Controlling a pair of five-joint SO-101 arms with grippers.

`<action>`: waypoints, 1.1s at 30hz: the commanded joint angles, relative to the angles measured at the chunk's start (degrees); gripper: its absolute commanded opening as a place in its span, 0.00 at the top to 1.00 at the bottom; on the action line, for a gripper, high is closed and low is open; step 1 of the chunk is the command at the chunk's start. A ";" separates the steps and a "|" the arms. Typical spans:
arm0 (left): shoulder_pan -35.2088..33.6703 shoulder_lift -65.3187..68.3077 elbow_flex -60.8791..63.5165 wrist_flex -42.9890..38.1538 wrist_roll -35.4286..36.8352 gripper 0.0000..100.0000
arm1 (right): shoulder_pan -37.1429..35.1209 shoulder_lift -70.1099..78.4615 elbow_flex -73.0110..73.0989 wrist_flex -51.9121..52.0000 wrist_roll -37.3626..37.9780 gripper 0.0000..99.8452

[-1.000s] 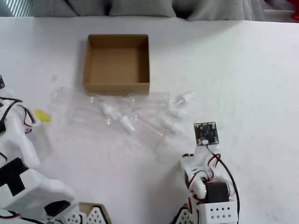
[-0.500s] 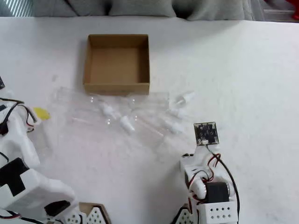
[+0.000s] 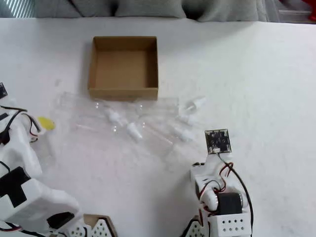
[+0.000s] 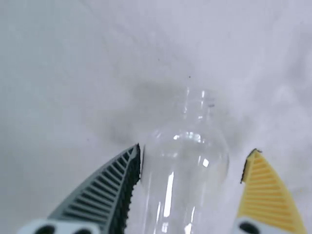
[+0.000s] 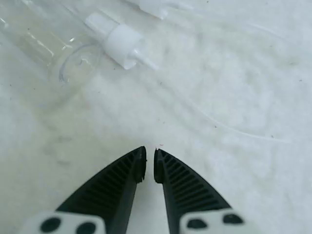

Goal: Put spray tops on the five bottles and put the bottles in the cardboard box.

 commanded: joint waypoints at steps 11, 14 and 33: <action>0.66 3.47 -0.79 -4.22 0.70 0.67 | 0.04 -0.48 0.44 0.31 0.09 0.98; 0.66 4.18 -1.76 -3.25 0.70 0.67 | 0.04 -0.48 0.44 0.31 0.09 0.98; 2.59 3.47 -2.55 -3.08 0.26 0.91 | 0.04 -0.48 0.44 0.31 0.09 0.98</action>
